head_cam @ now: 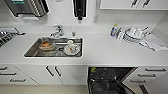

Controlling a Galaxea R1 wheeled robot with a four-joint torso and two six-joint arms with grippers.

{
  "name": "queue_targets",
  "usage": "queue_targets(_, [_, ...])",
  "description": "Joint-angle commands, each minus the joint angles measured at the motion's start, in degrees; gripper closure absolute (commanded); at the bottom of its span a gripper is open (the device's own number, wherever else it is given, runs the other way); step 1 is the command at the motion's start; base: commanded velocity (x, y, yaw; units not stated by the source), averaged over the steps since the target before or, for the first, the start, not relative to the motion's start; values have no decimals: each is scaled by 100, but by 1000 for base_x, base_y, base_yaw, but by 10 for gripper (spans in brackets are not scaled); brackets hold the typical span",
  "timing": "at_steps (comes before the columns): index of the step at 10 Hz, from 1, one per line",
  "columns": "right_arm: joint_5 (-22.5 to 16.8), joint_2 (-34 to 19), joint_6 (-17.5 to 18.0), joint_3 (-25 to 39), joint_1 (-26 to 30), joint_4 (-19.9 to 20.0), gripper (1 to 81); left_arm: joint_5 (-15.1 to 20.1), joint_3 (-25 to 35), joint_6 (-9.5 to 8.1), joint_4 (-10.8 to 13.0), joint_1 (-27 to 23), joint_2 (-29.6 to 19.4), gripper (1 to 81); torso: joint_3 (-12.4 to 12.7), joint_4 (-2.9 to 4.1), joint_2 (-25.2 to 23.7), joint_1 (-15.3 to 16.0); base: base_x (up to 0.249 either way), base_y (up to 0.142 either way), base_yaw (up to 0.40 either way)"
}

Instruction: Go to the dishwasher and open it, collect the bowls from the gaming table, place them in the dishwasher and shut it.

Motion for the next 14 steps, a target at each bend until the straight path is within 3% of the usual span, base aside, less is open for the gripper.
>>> queue_targets(1, [-284,-218,-27,59,220,-112,10,167,-26,17,51,99,-114,10,-131,0,-549,356,0,0,0])
queue_targets(2, [-284,-192,-27,42,220,-120,10,167,-26,17,51,91,-114,10,-299,0,-735,472,0,0,0])
queue_targets(3, [-267,-174,-27,15,220,-120,10,167,-26,17,51,99,-105,10,-53,0,-933,597,0,0,0])
queue_targets(9, [-232,283,184,-723,852,152,10,167,-26,17,59,91,-132,10,-138,0,-2125,1348,0,0,0])
queue_targets(10, [-232,274,202,-740,1045,370,10,158,-26,17,59,91,-158,10,-138,0,-1749,1102,0,0,0])
queue_targets(14, [-232,99,202,-434,1837,1056,10,105,-26,17,68,109,-220,10,-138,-2,-2072,1314,0,0,0])
